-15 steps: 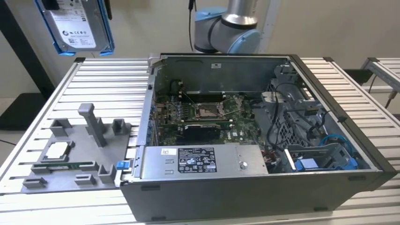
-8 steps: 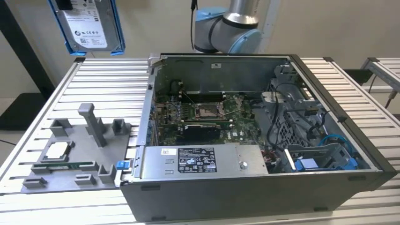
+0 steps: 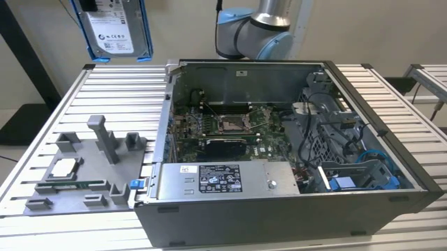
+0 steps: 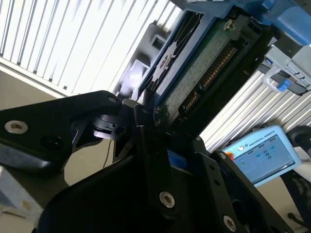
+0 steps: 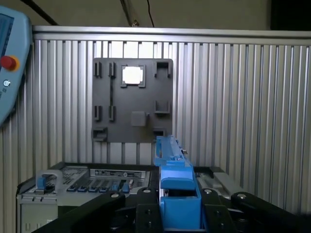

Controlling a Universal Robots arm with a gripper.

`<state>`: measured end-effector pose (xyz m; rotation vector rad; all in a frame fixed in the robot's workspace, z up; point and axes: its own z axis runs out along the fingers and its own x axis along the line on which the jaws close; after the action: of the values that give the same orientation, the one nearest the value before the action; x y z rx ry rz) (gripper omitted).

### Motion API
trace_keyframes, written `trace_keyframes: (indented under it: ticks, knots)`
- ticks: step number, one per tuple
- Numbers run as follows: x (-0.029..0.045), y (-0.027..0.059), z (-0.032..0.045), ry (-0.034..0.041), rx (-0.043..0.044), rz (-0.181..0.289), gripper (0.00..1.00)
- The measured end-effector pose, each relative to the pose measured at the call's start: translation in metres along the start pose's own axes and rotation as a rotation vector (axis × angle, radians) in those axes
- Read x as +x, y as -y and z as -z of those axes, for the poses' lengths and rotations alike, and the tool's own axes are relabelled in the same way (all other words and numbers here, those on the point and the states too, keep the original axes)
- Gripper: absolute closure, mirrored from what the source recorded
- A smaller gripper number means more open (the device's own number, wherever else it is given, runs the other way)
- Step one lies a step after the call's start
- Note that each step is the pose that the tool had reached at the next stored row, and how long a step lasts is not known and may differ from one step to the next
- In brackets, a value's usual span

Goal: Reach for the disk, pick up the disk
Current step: 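Pick up the disk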

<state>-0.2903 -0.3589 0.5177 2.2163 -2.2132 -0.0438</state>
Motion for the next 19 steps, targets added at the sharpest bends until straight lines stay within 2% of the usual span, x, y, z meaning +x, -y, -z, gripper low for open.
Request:
trace_keyframes:
  ticks: [4,19]
  knots:
    - [0.0,0.0168,0.0004,0.0,-0.0015,0.0,1.0]
    - [0.0001,0.0695,0.0018,0.0001,-0.0042,0.0,1.0]
